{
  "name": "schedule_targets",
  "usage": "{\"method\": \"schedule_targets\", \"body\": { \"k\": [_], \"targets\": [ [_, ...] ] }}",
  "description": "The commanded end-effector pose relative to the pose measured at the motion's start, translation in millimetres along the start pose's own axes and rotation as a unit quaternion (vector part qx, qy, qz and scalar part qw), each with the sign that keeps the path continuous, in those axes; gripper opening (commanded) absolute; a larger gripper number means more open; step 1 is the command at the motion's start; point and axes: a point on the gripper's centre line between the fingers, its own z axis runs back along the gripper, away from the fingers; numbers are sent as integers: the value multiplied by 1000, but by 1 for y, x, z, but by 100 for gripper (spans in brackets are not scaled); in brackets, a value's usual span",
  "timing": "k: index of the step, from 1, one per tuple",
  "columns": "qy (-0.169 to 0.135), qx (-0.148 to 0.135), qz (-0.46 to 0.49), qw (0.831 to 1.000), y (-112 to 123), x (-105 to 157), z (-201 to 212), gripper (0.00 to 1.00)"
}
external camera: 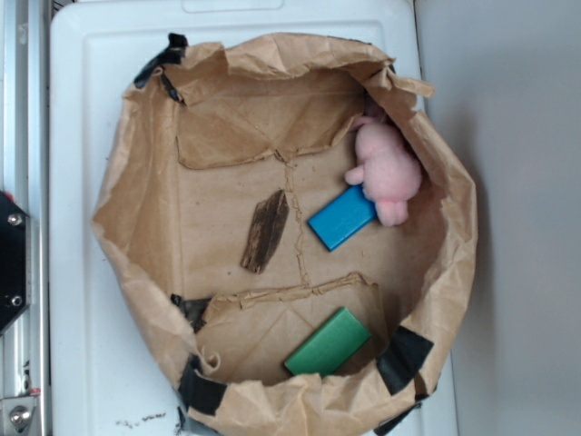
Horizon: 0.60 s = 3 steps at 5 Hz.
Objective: Grab the wood chip.
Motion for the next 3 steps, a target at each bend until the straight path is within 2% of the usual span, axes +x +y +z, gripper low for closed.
{"method": "schedule_targets", "body": {
  "k": [1, 2, 3],
  "targets": [
    [0, 0, 0, 1000, 0, 0, 0, 100],
    [7, -11, -7, 1000, -25, 49, -9, 100],
    [18, -25, -38, 999, -39, 95, -22, 100]
  ]
}}
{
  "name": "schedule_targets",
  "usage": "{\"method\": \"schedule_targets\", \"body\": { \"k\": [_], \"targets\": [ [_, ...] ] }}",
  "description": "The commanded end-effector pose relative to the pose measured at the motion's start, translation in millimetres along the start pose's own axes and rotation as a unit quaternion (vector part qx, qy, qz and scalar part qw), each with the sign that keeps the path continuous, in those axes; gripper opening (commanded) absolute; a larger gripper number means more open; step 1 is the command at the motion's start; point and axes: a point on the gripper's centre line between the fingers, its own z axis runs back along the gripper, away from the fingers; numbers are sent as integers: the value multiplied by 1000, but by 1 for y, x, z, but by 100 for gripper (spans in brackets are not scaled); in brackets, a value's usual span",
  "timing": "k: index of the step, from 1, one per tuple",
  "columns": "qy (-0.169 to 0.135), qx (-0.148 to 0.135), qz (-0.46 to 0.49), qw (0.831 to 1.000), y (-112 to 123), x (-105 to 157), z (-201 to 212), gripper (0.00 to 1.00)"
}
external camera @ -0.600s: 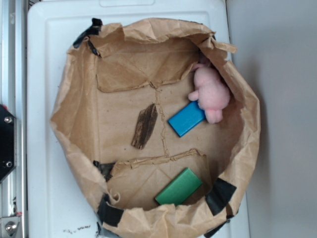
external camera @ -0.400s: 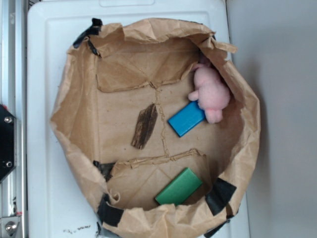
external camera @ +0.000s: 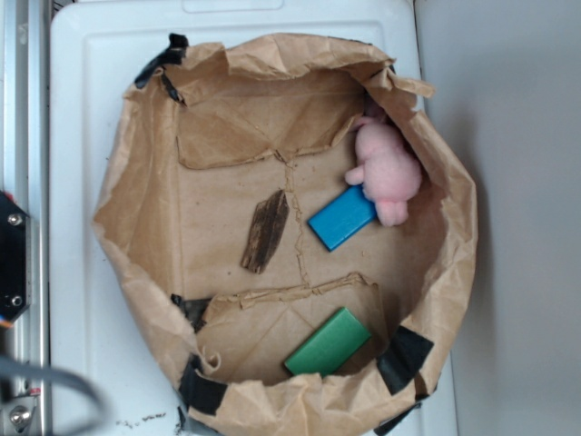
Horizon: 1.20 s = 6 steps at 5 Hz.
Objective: Grab the wood chip.
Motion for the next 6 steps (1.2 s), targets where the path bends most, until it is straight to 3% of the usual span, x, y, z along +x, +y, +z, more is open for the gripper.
{"method": "schedule_targets", "body": {
  "k": [1, 3, 4, 5, 6],
  "targets": [
    [-48, 20, 50, 997, -4, 95, -15, 100],
    [-48, 20, 50, 997, -4, 95, -15, 100],
    [-74, -57, 179, 979, 28, 70, -16, 100],
    [-69, -47, 302, 950, 50, 66, -34, 100],
    [-102, -19, 365, 925, 72, 58, -59, 100]
  ]
}}
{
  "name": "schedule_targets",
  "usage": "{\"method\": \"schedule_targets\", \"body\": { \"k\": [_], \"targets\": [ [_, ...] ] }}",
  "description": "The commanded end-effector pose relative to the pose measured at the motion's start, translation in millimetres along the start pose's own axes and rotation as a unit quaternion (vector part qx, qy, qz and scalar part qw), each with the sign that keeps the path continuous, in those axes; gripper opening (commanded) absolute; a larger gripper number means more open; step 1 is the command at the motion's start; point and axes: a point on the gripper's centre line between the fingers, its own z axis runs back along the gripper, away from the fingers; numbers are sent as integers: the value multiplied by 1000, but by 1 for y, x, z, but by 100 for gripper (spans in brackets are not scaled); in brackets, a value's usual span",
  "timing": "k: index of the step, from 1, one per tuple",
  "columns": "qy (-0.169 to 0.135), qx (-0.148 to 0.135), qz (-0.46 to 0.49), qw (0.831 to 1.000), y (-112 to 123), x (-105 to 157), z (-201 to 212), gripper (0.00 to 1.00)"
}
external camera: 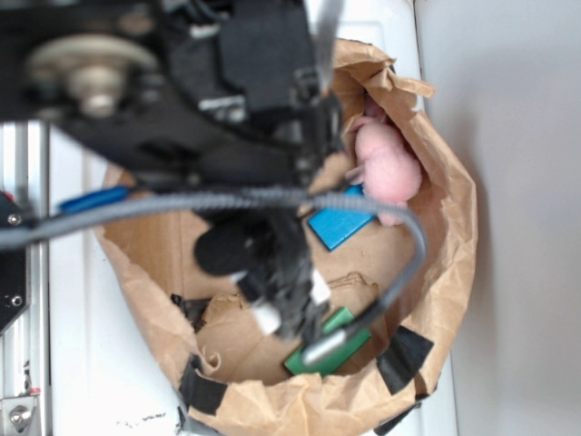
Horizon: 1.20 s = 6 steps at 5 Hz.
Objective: Grab the wood chip.
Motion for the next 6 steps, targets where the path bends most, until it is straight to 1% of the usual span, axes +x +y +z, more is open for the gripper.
{"method": "schedule_targets", "body": {
  "k": [1, 3, 4, 5, 6],
  "targets": [
    [-58, 10, 73, 996, 27, 6, -11, 100],
    [-58, 10, 73, 996, 27, 6, -11, 100],
    [-85, 72, 80, 990, 33, 2, -46, 100],
    [-95, 55, 82, 991, 36, 1, -66, 100],
    [-102, 32, 106, 989, 32, 3, -91, 100]
  ]
}}
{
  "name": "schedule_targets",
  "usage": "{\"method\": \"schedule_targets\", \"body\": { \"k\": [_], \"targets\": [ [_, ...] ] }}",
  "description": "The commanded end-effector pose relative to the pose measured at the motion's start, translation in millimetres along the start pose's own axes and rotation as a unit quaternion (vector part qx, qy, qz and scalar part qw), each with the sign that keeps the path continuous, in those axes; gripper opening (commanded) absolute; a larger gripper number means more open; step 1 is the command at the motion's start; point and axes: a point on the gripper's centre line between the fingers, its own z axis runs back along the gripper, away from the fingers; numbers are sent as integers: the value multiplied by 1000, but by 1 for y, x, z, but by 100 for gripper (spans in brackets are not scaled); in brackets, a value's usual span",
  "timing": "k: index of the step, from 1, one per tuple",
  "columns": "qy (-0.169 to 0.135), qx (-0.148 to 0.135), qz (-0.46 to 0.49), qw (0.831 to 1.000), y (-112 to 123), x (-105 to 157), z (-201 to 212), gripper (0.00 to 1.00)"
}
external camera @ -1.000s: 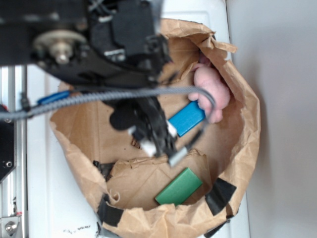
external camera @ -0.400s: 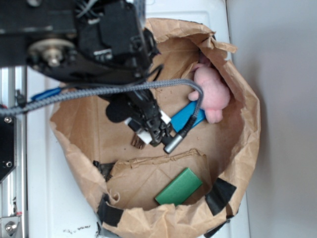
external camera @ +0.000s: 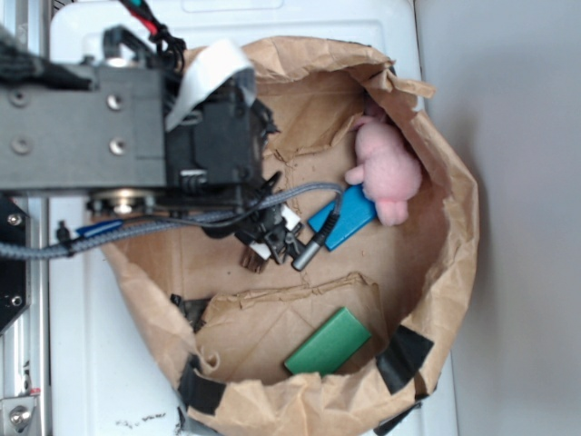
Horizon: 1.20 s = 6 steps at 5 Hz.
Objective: Grab the wood chip.
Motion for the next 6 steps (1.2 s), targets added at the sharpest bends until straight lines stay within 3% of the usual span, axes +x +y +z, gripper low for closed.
{"method": "schedule_targets", "body": {
  "k": [1, 3, 4, 5, 6],
  "targets": [
    [-13, 0, 47, 999, -21, 0, -36, 100],
    [21, 41, 19, 999, -26, -24, -55, 100],
    [7, 35, 17, 999, 8, -62, -58, 100],
    [13, 23, 21, 999, 1, -63, -57, 100],
    [36, -10, 20, 999, -21, -51, -57, 100]
  ]
}}
